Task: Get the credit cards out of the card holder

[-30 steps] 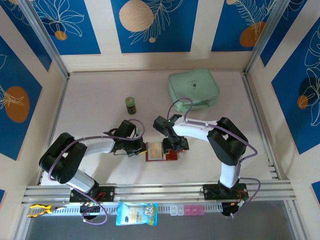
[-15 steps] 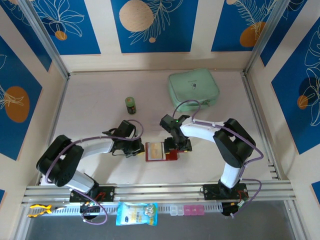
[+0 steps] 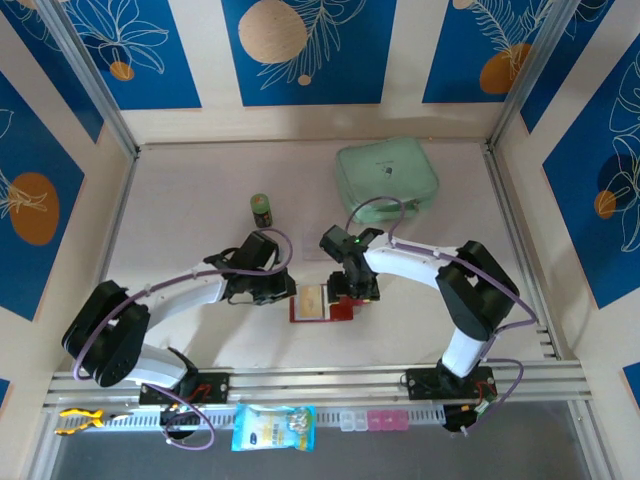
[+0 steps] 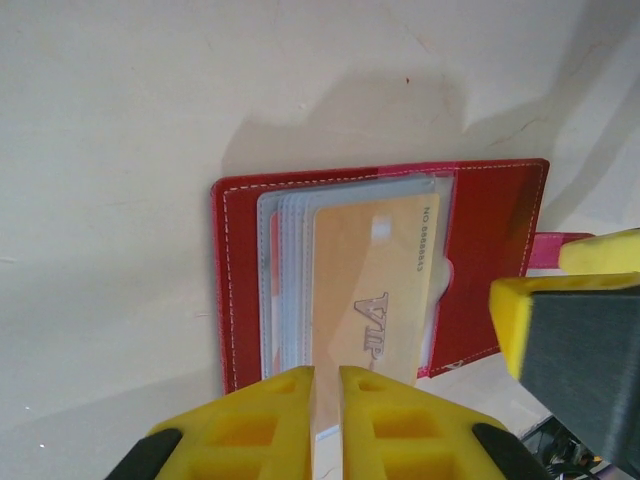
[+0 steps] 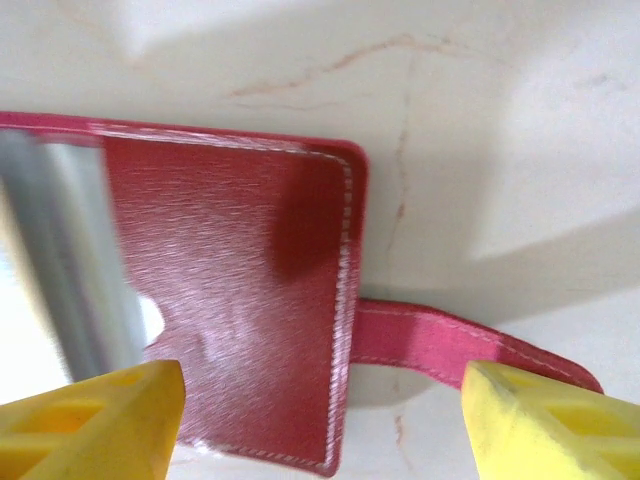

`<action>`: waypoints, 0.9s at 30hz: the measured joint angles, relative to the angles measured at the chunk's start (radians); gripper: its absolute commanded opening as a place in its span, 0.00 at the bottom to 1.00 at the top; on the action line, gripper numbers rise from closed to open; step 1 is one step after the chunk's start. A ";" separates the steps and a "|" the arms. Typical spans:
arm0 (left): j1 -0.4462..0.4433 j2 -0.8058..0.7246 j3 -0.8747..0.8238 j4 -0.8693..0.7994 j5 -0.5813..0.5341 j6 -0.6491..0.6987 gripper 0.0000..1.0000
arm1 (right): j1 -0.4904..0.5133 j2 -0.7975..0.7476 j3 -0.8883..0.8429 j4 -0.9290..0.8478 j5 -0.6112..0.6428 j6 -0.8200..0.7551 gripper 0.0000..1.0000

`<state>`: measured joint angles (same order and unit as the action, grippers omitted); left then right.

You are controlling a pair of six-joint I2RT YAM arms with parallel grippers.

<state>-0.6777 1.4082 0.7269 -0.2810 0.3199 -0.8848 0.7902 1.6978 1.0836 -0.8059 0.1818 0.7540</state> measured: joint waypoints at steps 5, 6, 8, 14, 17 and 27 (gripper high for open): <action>-0.017 0.023 0.000 0.013 0.001 -0.005 0.13 | 0.002 -0.050 0.029 0.017 -0.039 0.016 0.61; -0.019 0.032 0.000 0.015 0.004 -0.007 0.13 | 0.002 -0.054 0.029 0.027 -0.053 0.019 0.59; -0.023 0.048 0.000 0.019 0.005 -0.008 0.15 | 0.002 -0.054 0.029 0.040 -0.069 0.018 0.55; -0.028 0.069 0.000 0.037 0.012 -0.008 0.18 | 0.002 -0.054 -0.001 0.164 -0.201 0.040 0.40; -0.028 0.076 0.000 0.040 0.012 -0.007 0.18 | 0.002 -0.054 -0.027 0.225 -0.250 0.048 0.38; -0.032 0.110 -0.007 0.063 0.019 -0.003 0.16 | -0.009 -0.054 -0.145 0.399 -0.353 0.062 0.33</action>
<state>-0.7101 1.5185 0.7197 -0.2176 0.3393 -0.8875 0.7815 1.6436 0.9390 -0.4065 -0.1715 0.8158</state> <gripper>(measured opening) 0.157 0.341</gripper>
